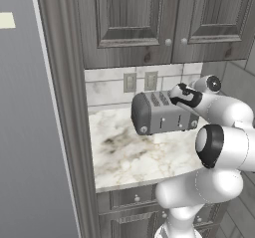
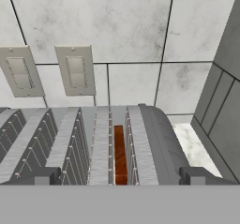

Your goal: Start the toaster. Once the lever pops up, take the bread to the plate on the dining counter.

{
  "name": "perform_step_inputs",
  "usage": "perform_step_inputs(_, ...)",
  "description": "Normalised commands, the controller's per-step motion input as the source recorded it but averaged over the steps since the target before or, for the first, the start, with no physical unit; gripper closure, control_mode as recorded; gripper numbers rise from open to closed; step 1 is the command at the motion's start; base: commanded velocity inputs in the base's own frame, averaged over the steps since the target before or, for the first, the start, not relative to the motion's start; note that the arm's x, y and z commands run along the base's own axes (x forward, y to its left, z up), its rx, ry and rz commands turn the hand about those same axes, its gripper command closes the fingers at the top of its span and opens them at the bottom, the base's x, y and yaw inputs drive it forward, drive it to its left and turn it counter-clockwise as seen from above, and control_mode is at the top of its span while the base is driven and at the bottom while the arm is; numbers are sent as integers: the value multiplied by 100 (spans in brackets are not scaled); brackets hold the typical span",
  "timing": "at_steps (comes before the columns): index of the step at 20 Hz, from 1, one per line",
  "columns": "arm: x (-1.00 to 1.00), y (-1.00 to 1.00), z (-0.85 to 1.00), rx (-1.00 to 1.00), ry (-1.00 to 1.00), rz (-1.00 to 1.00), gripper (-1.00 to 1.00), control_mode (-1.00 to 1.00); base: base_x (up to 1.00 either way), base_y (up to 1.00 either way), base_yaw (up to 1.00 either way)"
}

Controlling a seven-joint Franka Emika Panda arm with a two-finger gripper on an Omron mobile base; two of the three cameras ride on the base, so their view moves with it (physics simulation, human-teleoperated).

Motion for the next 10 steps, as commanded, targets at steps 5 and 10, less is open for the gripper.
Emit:
perform_step_inputs(5,0,0,0,0,0,0,-100,-100,0,0,0)
perform_step_inputs(10,0,0,0,0,0,0,-100,-100,0,0,0)
